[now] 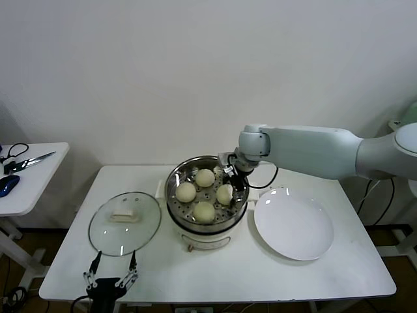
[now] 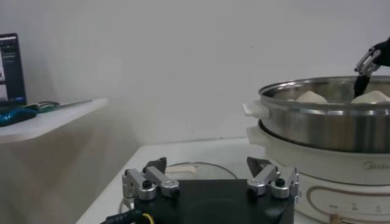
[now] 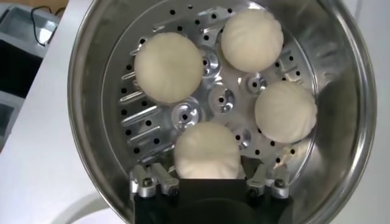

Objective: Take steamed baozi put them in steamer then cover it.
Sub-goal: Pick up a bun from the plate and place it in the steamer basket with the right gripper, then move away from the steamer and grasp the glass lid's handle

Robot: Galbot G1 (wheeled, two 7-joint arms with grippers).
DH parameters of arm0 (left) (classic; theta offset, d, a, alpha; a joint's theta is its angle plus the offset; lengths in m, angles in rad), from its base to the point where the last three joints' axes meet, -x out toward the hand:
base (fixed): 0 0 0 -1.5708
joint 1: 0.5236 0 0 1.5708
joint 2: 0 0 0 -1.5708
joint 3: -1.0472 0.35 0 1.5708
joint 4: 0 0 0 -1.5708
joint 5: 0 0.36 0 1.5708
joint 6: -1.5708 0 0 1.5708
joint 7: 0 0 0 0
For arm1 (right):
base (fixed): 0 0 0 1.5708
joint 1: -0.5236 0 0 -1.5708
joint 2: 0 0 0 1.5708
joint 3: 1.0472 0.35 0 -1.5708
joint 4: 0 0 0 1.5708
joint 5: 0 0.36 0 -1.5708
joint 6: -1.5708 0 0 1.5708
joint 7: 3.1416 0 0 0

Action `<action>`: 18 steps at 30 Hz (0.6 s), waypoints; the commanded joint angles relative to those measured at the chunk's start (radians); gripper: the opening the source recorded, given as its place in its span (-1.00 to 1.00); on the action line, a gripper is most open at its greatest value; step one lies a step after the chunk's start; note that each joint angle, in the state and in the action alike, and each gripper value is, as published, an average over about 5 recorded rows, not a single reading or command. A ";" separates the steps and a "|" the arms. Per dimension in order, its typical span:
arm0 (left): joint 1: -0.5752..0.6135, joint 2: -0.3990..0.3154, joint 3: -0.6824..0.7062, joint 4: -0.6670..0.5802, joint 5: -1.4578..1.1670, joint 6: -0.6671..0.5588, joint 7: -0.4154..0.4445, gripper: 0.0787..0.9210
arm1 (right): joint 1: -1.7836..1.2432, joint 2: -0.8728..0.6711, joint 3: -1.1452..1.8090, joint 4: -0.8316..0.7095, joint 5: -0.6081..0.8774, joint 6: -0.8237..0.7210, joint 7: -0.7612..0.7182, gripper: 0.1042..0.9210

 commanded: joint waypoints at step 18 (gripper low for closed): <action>-0.022 0.015 -0.013 -0.024 -0.051 0.059 -0.017 0.77 | -0.586 -0.549 0.956 0.274 0.196 0.040 0.706 0.76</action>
